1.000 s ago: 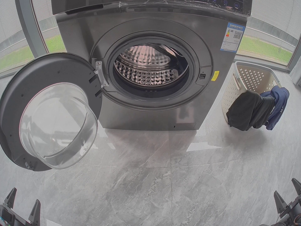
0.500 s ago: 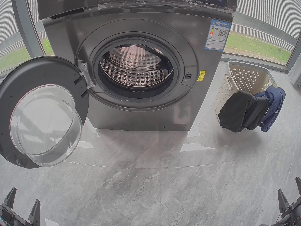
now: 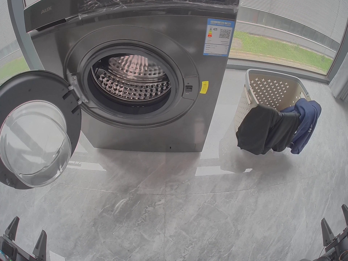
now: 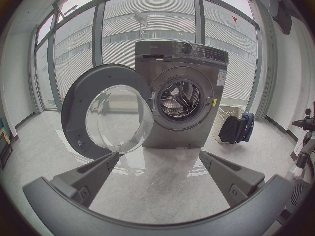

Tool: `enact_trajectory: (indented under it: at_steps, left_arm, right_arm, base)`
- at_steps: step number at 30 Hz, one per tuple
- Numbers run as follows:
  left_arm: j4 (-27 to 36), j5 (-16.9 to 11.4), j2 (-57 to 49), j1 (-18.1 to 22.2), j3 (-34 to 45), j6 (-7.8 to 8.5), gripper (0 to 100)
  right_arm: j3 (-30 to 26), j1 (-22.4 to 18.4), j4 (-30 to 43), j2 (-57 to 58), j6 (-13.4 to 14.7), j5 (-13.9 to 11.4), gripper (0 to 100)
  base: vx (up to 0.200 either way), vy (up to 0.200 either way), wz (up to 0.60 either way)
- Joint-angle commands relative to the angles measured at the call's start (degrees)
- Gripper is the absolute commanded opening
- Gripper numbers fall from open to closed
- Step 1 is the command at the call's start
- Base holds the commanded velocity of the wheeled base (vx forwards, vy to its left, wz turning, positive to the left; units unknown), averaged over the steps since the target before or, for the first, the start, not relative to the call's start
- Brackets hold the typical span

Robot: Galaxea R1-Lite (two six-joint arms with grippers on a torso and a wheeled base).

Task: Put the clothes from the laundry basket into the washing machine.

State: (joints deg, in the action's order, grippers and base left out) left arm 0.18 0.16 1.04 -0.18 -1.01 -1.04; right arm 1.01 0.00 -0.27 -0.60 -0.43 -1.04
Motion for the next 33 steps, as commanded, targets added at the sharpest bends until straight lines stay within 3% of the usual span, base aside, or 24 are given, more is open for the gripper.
enact_trajectory:
  at_steps: [1,8,17,33]
  left_arm:
    - [0.0,0.0,-0.6,0.0,0.8,-0.02,100]
    - [0.0,0.0,-0.7,0.0,0.8,0.16,100]
    - [0.0,-0.2,-0.7,0.0,0.8,-0.02,100]
    - [0.0,-0.1,-0.6,0.0,0.8,-0.11,100]
  right_arm:
    - [-1.0,0.0,0.0,0.6,0.0,0.0,100]
    - [-1.0,0.0,0.0,0.6,0.0,0.0,100]
    - [-1.0,0.0,0.0,0.6,0.0,0.0,100]
    - [-1.0,0.0,0.0,0.6,0.0,0.0,100]
  base:
    - [0.0,-0.2,0.0]
    - [0.0,-0.2,0.0]
    - [0.0,0.0,0.0]
    - [0.188,0.0,0.0]
